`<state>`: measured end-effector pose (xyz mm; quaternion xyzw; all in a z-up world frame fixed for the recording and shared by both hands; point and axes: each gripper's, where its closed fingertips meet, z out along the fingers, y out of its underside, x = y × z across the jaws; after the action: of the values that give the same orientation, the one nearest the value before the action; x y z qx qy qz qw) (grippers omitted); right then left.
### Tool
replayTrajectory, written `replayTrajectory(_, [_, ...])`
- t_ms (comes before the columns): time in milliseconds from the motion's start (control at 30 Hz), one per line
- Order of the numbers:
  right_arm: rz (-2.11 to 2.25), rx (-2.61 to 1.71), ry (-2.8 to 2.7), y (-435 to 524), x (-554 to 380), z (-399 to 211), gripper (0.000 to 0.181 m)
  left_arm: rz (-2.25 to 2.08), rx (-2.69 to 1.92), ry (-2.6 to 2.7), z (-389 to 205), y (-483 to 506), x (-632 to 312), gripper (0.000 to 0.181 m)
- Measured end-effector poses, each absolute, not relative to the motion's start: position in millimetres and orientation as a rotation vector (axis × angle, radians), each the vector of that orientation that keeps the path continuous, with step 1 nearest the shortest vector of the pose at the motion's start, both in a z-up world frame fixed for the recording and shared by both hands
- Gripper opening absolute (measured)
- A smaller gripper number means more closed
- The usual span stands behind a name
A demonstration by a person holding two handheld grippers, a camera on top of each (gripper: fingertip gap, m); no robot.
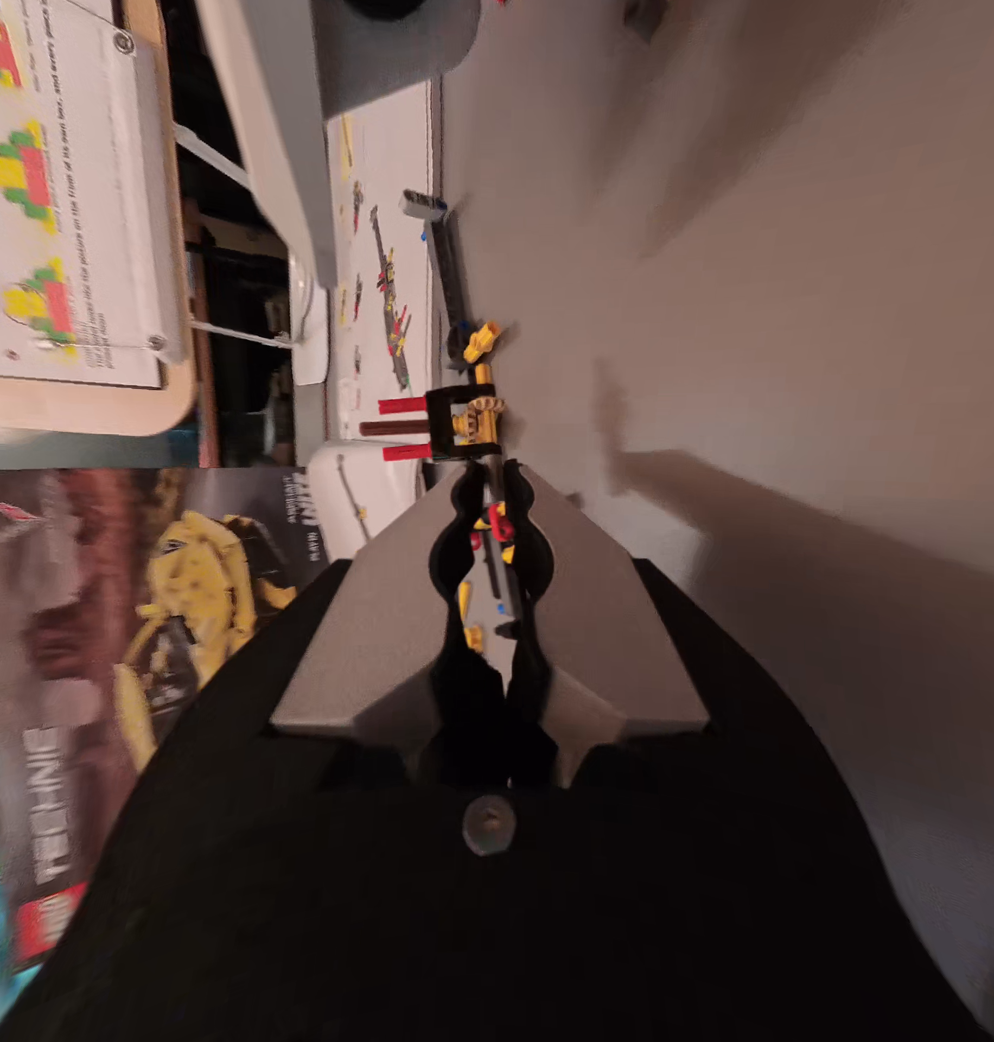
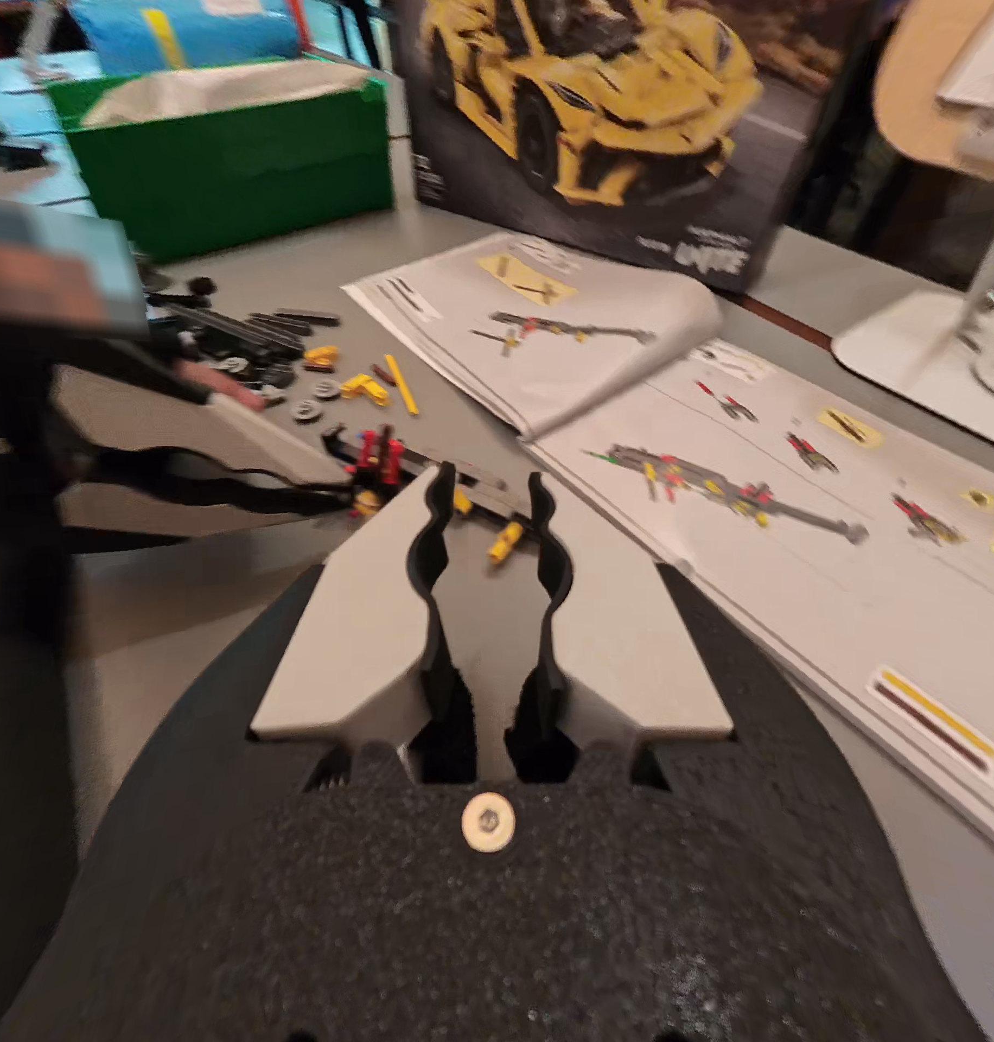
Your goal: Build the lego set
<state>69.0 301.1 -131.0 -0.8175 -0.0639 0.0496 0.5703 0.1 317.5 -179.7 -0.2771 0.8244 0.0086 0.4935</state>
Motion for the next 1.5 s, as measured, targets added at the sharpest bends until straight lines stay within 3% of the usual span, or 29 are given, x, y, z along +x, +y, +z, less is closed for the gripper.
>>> replayTrajectory(267, [0.163, -1.991, -0.17, 317.0, 32.5, -143.1, 0.036, 0.242, -0.553, 1.956, -183.6, 324.0, 9.7, 0.005])
replayTrajectory(533, [0.083, -2.102, -0.192, 321.2, 27.7, -164.2, 0.02, 0.292, -0.57, 1.95, -189.2, 317.6, 8.8, 0.005])
replayTrajectory(733, [0.009, -2.123, -0.226, 322.2, 25.8, -169.3, 0.019, 0.284, -0.637, 1.95, -194.0, 315.9, 6.7, 0.005])
replayTrajectory(833, [-0.052, -2.116, -0.256, 322.5, 29.4, -171.1, 0.018, 0.189, -0.665, 1.935, -192.2, 308.6, 7.8, 0.008])
replayTrajectory(933, [-0.168, -2.093, -0.264, 322.2, 42.7, -171.2, 0.005, 0.074, -0.729, 1.892, -180.9, 307.6, 1.6, 0.032])
replayTrajectory(1033, [-0.209, -2.082, -0.267, 322.6, 49.1, -172.5, 0.005, -0.147, -0.909, 1.906, -177.8, 308.5, -17.5, 0.023])
replayTrajectory(1233, [-0.107, -2.032, -0.351, 322.5, 40.3, -166.1, 0.003, -0.379, -1.293, 1.948, -182.7, 361.4, -55.2, 0.025])
replayTrajectory(1367, [0.178, -2.065, -0.464, 310.1, 8.4, -169.4, 0.005, -0.622, -1.472, 2.035, -194.4, 372.3, -61.2, 0.016])
replayTrajectory(1500, [0.43, -2.153, -0.194, 304.6, 23.5, -168.4, 0.004, -0.729, -1.465, 2.118, -199.6, 367.4, -61.6, 0.012])
